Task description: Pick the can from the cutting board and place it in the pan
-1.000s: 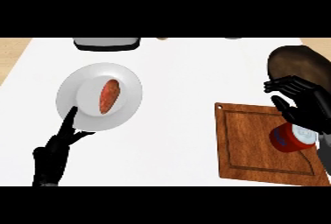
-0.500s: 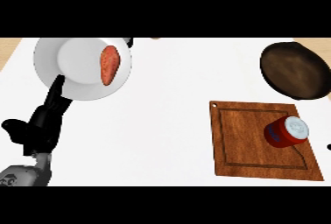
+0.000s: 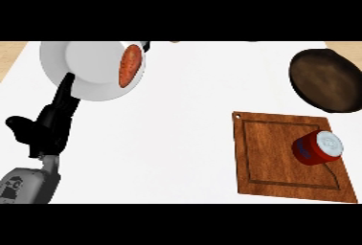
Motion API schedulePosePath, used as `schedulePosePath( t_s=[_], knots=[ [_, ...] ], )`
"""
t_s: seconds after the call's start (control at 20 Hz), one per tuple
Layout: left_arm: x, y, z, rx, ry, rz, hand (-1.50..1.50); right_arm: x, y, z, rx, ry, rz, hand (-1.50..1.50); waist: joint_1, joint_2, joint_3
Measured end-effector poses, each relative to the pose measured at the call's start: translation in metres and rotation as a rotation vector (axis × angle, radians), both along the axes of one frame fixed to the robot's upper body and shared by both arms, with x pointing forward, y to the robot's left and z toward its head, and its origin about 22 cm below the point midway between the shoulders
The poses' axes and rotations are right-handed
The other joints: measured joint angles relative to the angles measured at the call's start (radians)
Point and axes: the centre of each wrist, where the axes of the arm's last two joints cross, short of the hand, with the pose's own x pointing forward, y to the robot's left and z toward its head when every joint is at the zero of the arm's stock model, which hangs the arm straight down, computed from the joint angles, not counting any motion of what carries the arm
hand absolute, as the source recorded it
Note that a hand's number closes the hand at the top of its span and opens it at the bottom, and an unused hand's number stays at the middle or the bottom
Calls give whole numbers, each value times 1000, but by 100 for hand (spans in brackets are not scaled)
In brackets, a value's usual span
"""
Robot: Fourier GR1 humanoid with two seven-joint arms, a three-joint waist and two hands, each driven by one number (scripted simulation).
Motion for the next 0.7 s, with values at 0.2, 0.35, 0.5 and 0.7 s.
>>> schedulePosePath(
  t_s=[0.2,0.35,0.5,0.7],
  knots=[
    [7,-1,-1,-2,5,-5,0,11,10,35,-75,17,10,-150,4,-1,-1],
    [9,0,0,1,-3,-6,0,21,25,46,-109,-4,34,-150,7,-1,-1],
    [9,2,0,-4,0,-7,0,28,43,54,-125,-1,63,-150,6,-2,-1],
    [9,-2,1,5,-11,-8,0,35,63,50,-100,42,117,-150,5,-3,-1]
  ],
)
